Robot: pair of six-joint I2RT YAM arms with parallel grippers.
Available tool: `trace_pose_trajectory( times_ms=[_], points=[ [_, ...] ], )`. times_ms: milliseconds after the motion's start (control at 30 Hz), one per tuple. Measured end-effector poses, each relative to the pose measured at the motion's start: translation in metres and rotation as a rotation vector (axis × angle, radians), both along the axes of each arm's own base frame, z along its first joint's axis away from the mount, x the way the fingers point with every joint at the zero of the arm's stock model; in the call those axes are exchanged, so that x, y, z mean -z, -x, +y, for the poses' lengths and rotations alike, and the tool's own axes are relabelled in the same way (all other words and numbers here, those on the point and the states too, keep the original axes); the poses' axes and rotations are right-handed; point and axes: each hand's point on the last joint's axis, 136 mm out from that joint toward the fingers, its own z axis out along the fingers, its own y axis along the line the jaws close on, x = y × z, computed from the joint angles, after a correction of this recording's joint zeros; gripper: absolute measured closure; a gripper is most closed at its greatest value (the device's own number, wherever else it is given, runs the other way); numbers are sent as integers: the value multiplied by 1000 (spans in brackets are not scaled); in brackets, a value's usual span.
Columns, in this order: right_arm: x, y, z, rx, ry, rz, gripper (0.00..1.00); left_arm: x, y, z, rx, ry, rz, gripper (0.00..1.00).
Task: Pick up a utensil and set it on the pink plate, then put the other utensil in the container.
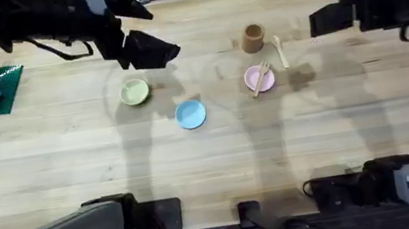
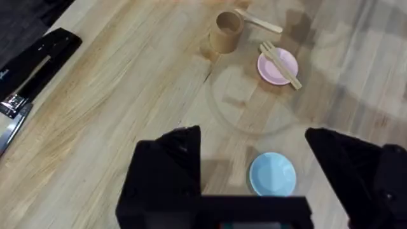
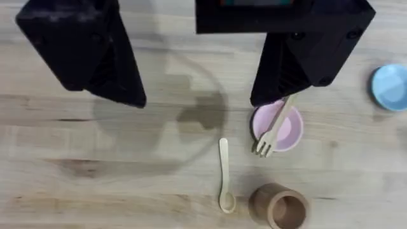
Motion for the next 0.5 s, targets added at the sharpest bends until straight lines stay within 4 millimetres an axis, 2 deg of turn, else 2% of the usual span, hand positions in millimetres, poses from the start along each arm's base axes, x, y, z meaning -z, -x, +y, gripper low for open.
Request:
trace_pose_trajectory(
  times_ms=[133, 300, 500],
  points=[
    [18, -19, 4, -33, 11, 49, 5, 0, 0, 0, 0, 0, 0, 6],
    [35, -45, 20, -87, 18, 97, 5, 0, 0, 0, 0, 0, 0, 6],
    [63, -66, 27, -110, 24, 183, 6, 0, 0, 0, 0, 0, 0, 6]
  ],
)
